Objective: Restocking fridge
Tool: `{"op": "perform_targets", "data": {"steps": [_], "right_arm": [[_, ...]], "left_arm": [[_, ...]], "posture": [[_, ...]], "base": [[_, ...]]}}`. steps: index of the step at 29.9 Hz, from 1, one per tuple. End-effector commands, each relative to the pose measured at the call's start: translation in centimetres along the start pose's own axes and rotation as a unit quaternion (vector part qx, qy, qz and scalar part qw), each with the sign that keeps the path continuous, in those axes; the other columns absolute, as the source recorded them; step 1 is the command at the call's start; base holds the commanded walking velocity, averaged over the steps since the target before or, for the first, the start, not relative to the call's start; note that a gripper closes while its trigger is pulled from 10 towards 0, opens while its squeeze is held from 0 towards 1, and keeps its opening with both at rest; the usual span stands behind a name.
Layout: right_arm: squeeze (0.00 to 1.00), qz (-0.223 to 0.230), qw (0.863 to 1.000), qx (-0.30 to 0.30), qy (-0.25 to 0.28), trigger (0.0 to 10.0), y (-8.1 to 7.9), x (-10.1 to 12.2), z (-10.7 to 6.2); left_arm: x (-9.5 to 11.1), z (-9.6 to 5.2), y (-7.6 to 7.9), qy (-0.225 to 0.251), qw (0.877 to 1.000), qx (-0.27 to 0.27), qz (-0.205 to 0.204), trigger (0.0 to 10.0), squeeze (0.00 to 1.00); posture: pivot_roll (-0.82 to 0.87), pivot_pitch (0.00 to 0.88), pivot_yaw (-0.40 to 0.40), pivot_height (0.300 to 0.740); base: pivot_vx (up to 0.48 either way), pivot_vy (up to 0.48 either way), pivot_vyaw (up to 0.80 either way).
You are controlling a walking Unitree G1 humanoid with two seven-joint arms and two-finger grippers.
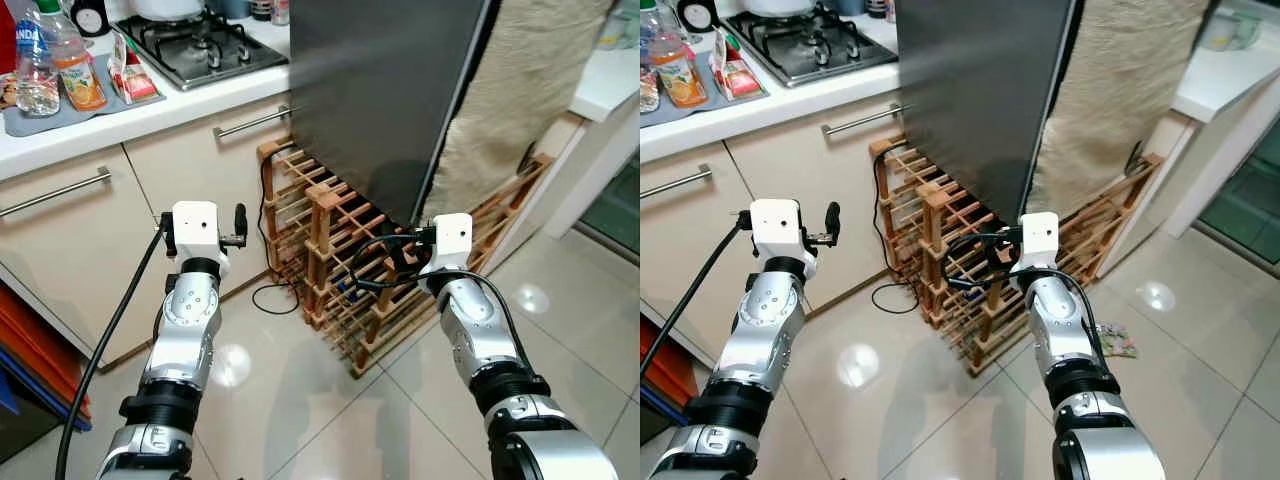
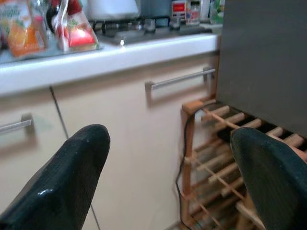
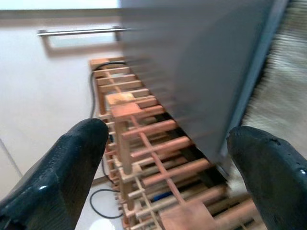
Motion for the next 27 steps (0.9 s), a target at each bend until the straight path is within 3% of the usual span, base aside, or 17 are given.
{"op": "perform_targets", "data": {"steps": [1,14,19,22,27], "right_arm": [[0.69,-0.012,1.000,-0.010,0.010,10.0,1.0,0.5,-0.1],[0.71,-0.003,1.000,0.005,0.013,10.0,0.2,0.5,0.0],[0.66,0.003,1.000,-0.002,0.004,10.0,0.1,0.3,0.1],[0.67,0.021,1.000,-0.015,0.012,10.0,0.6,0.3,-0.1],[0.70,0.015,1.000,-0.010,0.010,10.0,0.6,0.3,-0.2]], "left_arm": [[0.3,0.1,0.8,0.003,1.000,-0.005,-0.001,10.0,0.00],[0.5,0.1,0.7,0.006,1.000,0.002,-0.006,10.0,0.00],[0.3,0.1,0.7,0.001,1.000,0.008,-0.006,10.0,0.00],[0.1,0.1,0.6,-0.004,1.000,0.011,-0.002,10.0,0.00],[0.0,0.1,0.4,-0.007,1.000,0.016,0.002,10.0,0.00]], "posture": [[-0.08,0.000,-0.006,0.740],[-0.08,0.000,-0.006,0.740],[-0.08,0.000,-0.006,0.740],[-0.08,0.000,-0.007,0.740],[-0.08,0.000,-0.006,0.740]], "base": [[0.480,0.000,0.00],[0.472,0.000,0.00],[0.000,0.000,0.00],[0.000,0.000,0.61],[0.000,0.000,0.65]]}}
Point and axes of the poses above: a point about 5 cm out from each wrist's last joint towards the gripper, its own z axis pointing out of the wrist towards the gripper, its own x axis along the axis of the wrist's last joint, y = z × x, the point moved 6 cm from there along z, pointing out of the wrist towards the gripper, and after that the axes turned 5 degrees about -z, right-handed, at the moved point
